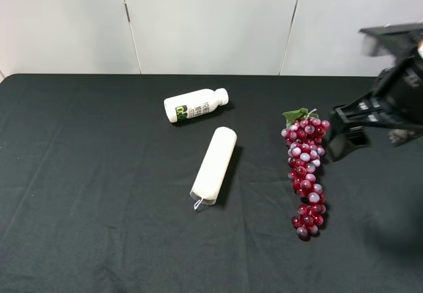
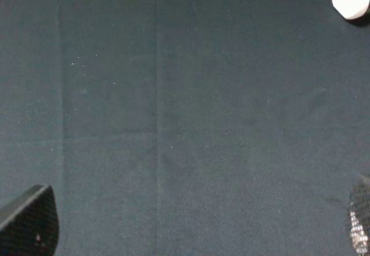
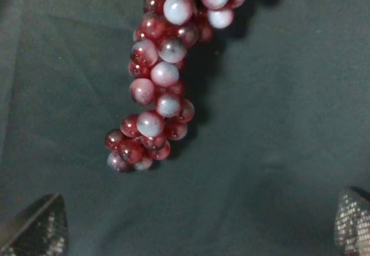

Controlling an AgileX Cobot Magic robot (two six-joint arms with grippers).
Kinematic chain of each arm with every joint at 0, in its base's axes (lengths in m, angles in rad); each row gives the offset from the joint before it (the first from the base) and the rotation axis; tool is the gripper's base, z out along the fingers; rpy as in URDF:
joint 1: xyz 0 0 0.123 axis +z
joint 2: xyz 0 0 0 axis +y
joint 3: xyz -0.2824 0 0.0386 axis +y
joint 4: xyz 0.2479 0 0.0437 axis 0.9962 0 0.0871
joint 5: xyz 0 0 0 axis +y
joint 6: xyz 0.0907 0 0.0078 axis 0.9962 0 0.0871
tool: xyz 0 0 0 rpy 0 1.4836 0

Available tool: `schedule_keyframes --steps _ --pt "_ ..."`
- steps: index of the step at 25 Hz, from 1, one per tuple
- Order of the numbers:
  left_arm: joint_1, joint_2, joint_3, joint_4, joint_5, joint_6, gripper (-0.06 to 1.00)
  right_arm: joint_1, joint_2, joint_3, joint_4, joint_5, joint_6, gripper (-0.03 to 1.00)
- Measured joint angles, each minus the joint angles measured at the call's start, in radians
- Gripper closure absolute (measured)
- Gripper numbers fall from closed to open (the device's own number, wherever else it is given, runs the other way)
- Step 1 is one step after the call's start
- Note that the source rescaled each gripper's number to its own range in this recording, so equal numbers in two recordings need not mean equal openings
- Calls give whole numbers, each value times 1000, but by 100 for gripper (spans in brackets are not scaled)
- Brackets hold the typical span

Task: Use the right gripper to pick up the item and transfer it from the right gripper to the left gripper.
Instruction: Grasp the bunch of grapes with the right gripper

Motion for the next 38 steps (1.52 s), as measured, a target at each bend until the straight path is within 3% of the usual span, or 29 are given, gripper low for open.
schedule_keyframes --steps 6,16,23,35,36,38 --pt "0 0 0 0 0 0 -6 0 130 8 69 -79 -11 -3" --pt "0 0 0 0 0 0 -6 0 292 172 76 -344 -41 -3" --pt "0 0 0 0 0 0 -6 0 353 196 76 -488 -45 -3" --pt "0 0 0 0 0 0 -6 0 424 197 61 -523 -63 -3" --pt "0 0 0 0 0 0 -6 0 424 197 60 -523 -63 0" --pt "0 0 0 0 0 0 -6 0 424 197 59 -523 -63 17"
